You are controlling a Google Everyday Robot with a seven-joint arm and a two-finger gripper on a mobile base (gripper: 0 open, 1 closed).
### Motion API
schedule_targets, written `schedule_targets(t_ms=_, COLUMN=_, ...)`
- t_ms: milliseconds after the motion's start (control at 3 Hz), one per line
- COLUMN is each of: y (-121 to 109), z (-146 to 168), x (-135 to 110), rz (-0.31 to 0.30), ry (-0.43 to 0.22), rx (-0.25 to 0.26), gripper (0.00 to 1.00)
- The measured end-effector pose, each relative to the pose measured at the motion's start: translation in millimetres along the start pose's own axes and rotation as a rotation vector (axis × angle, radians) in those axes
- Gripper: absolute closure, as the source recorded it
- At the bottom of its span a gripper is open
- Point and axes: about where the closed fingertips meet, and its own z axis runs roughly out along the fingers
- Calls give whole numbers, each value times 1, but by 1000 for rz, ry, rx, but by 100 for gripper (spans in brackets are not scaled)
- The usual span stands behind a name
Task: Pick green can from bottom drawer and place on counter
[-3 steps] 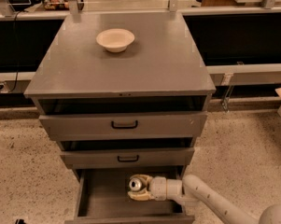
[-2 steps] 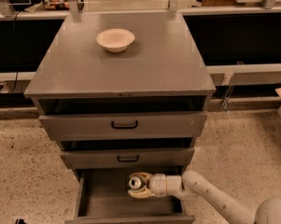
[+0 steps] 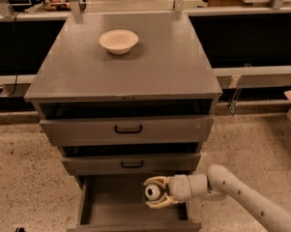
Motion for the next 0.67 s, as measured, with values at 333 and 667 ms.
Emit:
schedule_targets(t_ms=333, y=29, z=-24, x=-91, rz=-103, ry=-44, rx=-66, gripper=100)
schedule_targets(t_ms=667, y=28, z=-32, x=-174, rz=-156, ry=-35, rx=-68, gripper=100)
